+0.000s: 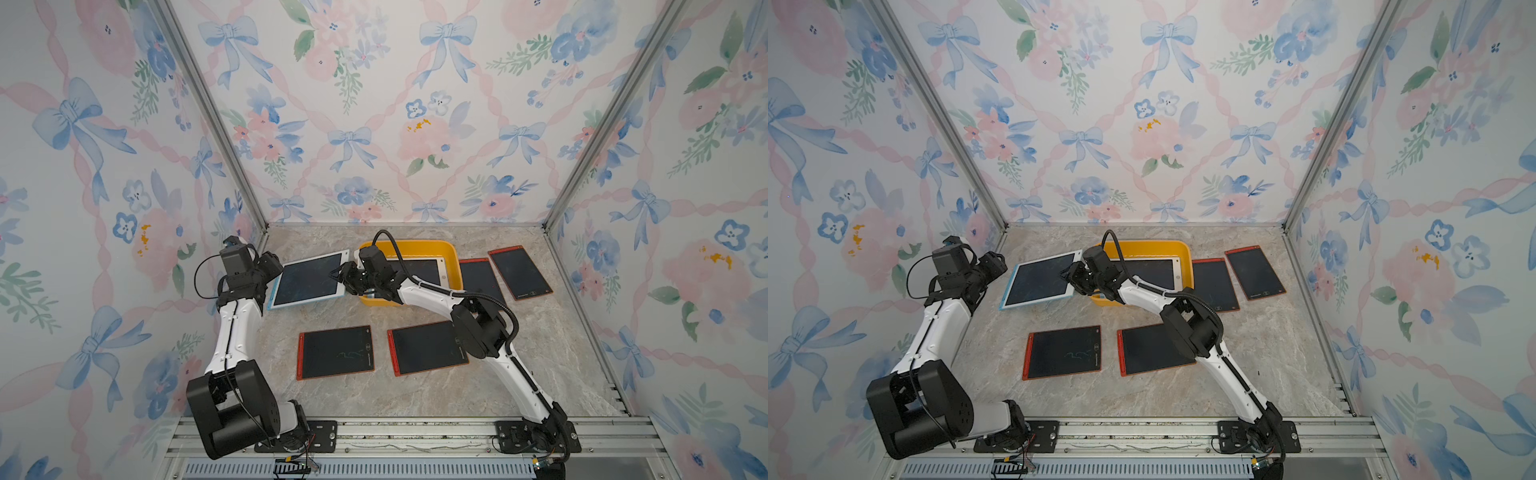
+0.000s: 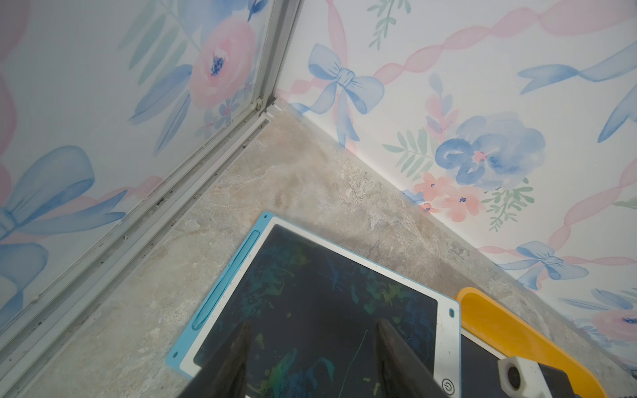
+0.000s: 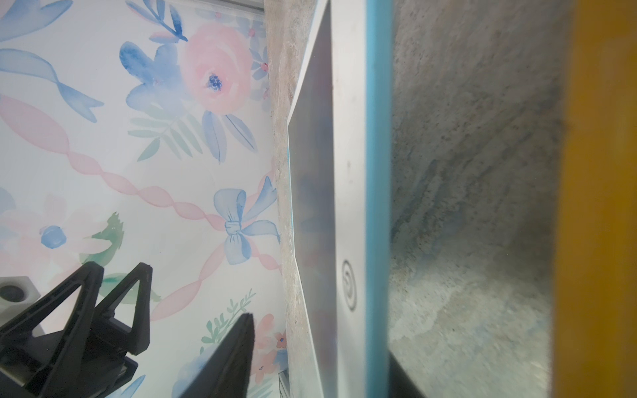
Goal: Take out the writing tablet from the storage box
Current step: Place the writing tablet at the center of the board.
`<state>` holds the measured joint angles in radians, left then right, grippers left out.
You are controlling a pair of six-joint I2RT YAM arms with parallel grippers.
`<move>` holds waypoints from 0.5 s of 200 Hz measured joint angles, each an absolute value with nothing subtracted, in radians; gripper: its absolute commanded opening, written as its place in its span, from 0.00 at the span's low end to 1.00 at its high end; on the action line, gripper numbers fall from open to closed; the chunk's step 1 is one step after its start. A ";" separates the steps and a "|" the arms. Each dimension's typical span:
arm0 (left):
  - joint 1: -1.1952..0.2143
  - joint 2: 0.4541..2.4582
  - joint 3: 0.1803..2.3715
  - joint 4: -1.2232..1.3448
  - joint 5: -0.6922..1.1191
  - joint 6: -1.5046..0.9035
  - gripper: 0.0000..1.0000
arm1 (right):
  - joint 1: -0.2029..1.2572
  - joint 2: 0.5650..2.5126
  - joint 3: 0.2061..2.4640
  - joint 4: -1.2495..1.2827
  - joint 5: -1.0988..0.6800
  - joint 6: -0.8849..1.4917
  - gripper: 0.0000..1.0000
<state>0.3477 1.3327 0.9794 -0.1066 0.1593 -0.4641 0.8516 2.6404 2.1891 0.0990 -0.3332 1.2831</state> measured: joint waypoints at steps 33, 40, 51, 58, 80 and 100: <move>0.348 1.336 0.979 -0.107 0.165 -0.464 0.59 | 0.852 2.627 2.192 0.026 -0.320 1.255 0.58; 0.348 1.336 0.979 -0.107 0.166 -0.464 0.59 | 0.852 2.625 2.193 0.008 -0.317 1.250 0.60; 0.348 1.336 0.979 -0.107 0.166 -0.464 0.59 | 0.852 2.622 2.193 -0.010 -0.312 1.239 0.62; 0.348 1.336 0.979 -0.107 0.166 -0.464 0.59 | 0.852 2.618 2.197 -0.024 -0.306 1.233 0.63; 0.348 1.337 0.979 -0.107 0.166 -0.464 0.59 | 0.852 2.612 2.225 -0.083 -0.292 1.208 0.63; 0.348 1.338 0.979 -0.107 0.166 -0.464 0.58 | 0.852 2.605 2.255 -0.140 -0.276 1.180 0.64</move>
